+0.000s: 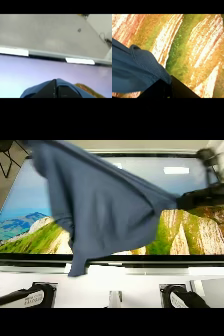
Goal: Fold the shirts.
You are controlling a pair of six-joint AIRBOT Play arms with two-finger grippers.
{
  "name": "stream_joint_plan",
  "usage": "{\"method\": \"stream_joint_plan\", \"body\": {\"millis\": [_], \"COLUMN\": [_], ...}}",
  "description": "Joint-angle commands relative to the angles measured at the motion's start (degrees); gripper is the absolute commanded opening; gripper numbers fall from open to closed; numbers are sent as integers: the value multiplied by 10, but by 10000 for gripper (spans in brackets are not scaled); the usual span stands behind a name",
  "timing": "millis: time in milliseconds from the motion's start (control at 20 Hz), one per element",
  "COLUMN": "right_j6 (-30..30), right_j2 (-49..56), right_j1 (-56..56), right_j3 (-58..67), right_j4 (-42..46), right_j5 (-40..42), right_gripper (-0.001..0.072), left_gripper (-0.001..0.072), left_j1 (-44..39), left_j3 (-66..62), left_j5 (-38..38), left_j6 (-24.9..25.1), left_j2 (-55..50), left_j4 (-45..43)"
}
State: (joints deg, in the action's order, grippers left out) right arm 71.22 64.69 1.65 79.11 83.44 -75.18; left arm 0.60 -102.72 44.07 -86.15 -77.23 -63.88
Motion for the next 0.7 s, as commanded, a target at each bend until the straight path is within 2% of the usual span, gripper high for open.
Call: {"method": "stream_joint_plan", "body": {"millis": [0, 100, 300, 350, 400, 450, 500, 600, 650], "right_j6": [24, 24, 21, 21, 18, 0, -34, -72, -78], "right_j2": [117, 172, 229, 229, 225, 218, 209, 191, 187], "right_j1": [-1, -1, -1, -1, 1, 7, 18, 66, 103], "right_j3": [-45, -45, -45, -44, -39, -29, -17, 1, 1], "right_j4": [-52, -100, -163, -161, -156, -148, -146, -123, -117], "right_j5": [156, 172, 172, 177, 177, 173, 153, 83, 37], "right_gripper": [32, 32, 32, 33, 91, 365, 565, 570, 568], "left_gripper": [32, 32, 45, 226, 581, 707, 704, 578, 578], "left_j1": [-47, -54, -65, -67, -66, -58, -45, -2, 21], "left_j3": [1, 1, 1, 1, -1, -11, -24, -26, -10], "left_j5": [25, 68, 205, 222, 238, 275, 319, 428, 471], "left_j6": [2, 1, -9, -9, -10, -8, -5, -6, -7], "left_j2": [-139, -191, -258, -263, -262, -259, -256, -239, -227], "left_j4": [9, 9, 9, 9, 9, 3, -14, -68, -80]}}
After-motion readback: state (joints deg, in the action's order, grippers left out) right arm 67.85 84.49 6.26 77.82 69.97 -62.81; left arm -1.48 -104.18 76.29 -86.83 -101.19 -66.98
